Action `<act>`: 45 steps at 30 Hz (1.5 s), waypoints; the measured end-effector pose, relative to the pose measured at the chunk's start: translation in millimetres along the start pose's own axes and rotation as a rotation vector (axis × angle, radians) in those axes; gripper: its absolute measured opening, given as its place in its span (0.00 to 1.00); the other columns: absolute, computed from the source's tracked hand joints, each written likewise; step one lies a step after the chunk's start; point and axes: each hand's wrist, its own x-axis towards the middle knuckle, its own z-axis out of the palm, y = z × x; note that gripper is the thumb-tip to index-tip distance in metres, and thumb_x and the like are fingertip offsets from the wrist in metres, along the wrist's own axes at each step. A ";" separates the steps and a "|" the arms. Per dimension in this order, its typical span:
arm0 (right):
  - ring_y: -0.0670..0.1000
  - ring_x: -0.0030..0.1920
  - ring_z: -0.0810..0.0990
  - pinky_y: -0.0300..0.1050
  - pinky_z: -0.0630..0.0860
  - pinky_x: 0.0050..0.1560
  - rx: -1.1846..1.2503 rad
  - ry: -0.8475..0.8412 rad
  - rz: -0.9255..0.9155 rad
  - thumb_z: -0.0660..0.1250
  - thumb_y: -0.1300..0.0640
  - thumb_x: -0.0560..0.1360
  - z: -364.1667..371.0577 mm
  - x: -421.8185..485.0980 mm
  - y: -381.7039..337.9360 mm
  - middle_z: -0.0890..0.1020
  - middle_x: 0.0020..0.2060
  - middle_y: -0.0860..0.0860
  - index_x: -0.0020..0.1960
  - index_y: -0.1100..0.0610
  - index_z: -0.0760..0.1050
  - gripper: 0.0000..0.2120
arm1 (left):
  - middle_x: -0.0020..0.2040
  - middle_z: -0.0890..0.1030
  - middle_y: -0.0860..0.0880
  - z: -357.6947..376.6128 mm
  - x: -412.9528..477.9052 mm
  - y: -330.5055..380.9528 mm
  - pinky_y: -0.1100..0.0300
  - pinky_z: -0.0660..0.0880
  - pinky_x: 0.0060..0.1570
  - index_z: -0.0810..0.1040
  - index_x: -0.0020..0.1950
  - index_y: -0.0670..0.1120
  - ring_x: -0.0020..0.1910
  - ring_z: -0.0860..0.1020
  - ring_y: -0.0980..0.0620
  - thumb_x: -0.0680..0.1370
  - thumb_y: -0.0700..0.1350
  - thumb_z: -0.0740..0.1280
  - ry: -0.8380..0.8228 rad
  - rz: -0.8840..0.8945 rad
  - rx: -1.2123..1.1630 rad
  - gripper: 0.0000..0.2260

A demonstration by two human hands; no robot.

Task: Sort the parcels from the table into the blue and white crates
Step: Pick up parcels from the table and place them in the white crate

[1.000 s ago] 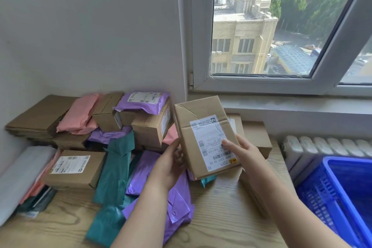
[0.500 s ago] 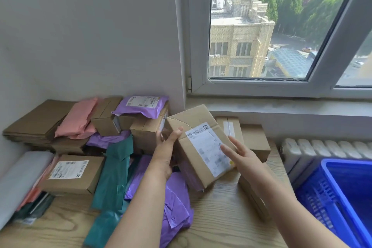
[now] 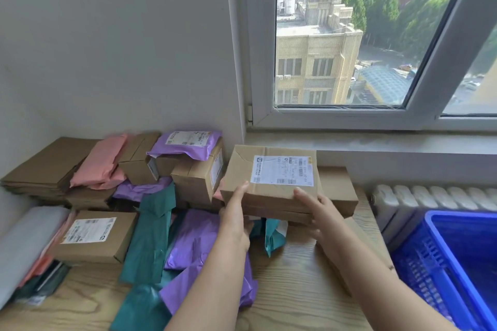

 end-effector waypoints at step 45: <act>0.51 0.61 0.81 0.60 0.71 0.68 0.017 -0.263 -0.119 0.64 0.41 0.77 -12.3 -19.1 -20.0 0.82 0.61 0.48 0.67 0.45 0.74 0.19 | 0.59 0.83 0.43 -15.6 -19.9 22.9 0.39 0.73 0.65 0.83 0.58 0.54 0.60 0.81 0.39 0.67 0.55 0.75 -0.520 0.203 0.344 0.20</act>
